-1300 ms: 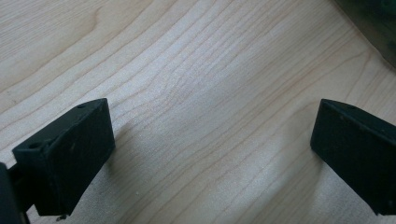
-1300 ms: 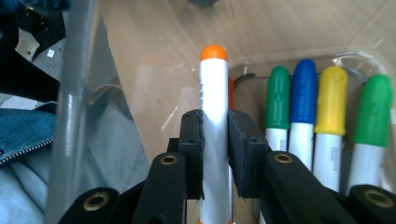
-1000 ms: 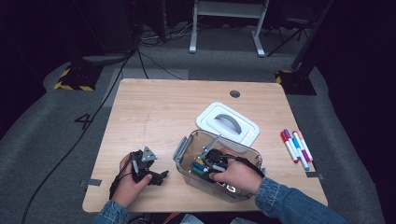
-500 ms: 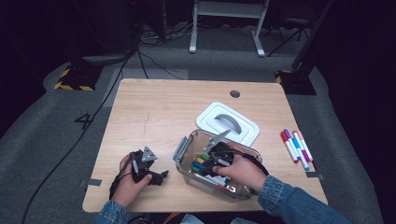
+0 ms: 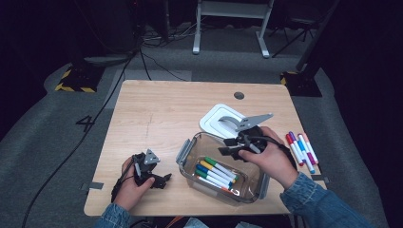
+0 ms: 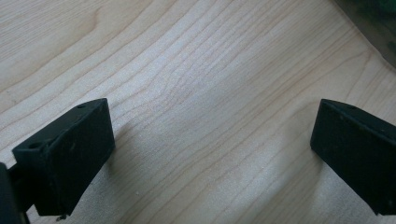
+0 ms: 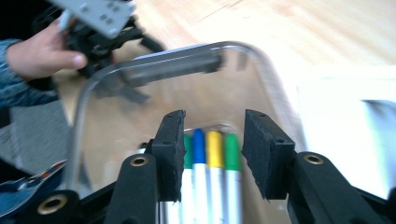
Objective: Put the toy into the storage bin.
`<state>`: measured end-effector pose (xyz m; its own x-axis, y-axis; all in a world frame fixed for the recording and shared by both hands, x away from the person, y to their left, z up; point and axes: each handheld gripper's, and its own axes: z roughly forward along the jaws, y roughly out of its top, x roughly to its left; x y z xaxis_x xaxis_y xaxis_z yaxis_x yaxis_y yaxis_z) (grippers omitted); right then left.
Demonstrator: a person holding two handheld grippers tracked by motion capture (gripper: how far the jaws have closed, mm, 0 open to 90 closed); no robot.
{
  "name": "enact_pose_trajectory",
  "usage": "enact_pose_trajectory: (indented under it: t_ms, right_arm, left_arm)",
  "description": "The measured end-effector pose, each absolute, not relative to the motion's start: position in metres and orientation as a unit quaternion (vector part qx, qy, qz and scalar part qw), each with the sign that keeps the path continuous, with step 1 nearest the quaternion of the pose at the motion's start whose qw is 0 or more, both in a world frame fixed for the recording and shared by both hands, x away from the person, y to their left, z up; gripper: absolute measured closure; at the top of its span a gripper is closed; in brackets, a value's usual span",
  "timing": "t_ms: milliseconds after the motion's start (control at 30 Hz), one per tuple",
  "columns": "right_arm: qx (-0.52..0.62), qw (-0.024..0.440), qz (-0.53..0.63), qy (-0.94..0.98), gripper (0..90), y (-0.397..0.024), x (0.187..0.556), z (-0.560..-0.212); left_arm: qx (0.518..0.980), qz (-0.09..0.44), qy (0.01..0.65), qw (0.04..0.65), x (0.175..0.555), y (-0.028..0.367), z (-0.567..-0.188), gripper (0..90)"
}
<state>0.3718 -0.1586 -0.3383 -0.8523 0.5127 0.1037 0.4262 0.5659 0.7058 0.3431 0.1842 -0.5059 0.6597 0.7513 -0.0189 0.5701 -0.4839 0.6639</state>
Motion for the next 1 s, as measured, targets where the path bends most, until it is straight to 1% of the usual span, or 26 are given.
enact_pose_trajectory:
  t_ms: [167,200,300,433,467,633,800,1000]
  right_arm:
    - [0.308,0.084,0.394,0.862,59.7,-0.194,0.383,-0.33]
    - [0.319,0.084,0.397,0.857,59.7,-0.201,0.386,-0.329]
    - [0.343,0.104,0.401,0.843,59.9,-0.22,0.395,-0.33]
    - [0.381,0.113,0.4,0.826,60.2,-0.245,0.408,-0.334]
    - [0.391,0.11,0.398,0.822,60.3,-0.251,0.411,-0.336]
    - [0.431,0.144,0.375,0.808,60.7,-0.283,0.43,-0.351]
    - [0.473,0.163,0.344,0.794,62.5,-0.311,0.447,-0.37]
    - [0.516,0.169,0.302,0.784,64.0,-0.341,0.461,-0.399]
  left_arm:
    - [0.849,0.137,0.391,0.327,0.344,0.184,-0.506,0.1]
    - [0.85,0.138,0.389,0.327,0.344,0.184,-0.506,0.1]
    - [0.85,0.137,0.389,0.327,0.345,0.184,-0.506,0.1]
    - [0.85,0.138,0.389,0.327,0.345,0.184,-0.506,0.1]
    - [0.85,0.138,0.39,0.327,0.345,0.184,-0.506,0.1]
    - [0.85,0.138,0.39,0.327,0.345,0.184,-0.506,0.2]
    - [0.85,0.138,0.39,0.327,0.345,0.184,-0.506,0.2]
    - [0.849,0.139,0.392,0.325,0.344,0.184,-0.506,0.2]
